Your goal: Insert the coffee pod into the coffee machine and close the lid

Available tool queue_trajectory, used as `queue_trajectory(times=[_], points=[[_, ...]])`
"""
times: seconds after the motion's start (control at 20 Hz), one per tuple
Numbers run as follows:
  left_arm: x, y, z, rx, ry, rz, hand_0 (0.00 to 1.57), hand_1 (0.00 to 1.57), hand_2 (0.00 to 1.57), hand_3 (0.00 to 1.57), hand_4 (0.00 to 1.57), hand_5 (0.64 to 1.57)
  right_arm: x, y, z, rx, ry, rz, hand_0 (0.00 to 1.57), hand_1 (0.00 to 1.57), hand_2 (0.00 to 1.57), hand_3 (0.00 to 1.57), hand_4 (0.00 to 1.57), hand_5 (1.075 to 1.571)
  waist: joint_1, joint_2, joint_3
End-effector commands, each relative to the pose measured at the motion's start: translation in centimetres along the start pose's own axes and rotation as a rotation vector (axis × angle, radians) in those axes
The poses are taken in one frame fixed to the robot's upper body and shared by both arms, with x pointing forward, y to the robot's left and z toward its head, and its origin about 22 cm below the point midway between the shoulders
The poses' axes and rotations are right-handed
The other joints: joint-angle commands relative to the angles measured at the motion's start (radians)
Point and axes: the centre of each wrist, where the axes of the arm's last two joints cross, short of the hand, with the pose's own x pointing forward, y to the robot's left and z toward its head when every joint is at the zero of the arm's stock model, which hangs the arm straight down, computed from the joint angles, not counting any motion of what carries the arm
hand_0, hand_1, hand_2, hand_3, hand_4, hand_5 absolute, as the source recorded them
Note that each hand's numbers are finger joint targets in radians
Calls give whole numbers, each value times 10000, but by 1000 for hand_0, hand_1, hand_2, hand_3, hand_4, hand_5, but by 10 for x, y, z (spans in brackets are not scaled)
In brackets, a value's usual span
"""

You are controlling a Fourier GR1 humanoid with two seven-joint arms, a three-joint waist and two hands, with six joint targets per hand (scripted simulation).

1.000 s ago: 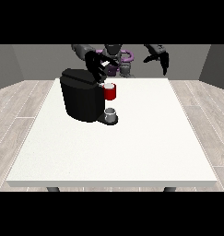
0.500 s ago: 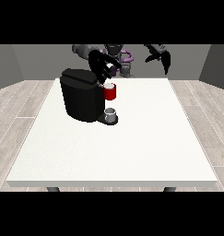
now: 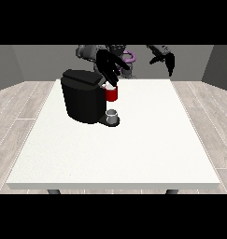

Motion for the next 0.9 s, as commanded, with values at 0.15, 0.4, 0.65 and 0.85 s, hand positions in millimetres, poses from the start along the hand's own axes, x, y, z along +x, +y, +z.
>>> queue_trajectory(times=[0.15,0.4,0.65,0.85], points=[[15,-10,-18,-685,-578,-24,0,0,0,0,377,1571,61,27,20,956,-3061,-1043,0,0,0,0,0,1571,1697,478,-417],[31,-4,-25,-561,-1151,-402,0,0,0,0,215,1571,65,29,13,1029,-4244,-1713,0,0,0,0,0,1571,1513,1309,-438],[25,5,-27,-251,-948,-348,0,0,0,0,297,1571,98,51,16,1411,-5076,-1592,0,0,0,0,0,1571,1109,1446,-452],[9,0,1,-250,-531,29,0,0,0,0,349,1571,61,73,10,2014,-5119,-1927,0,0,0,0,0,1571,912,847,-448]])
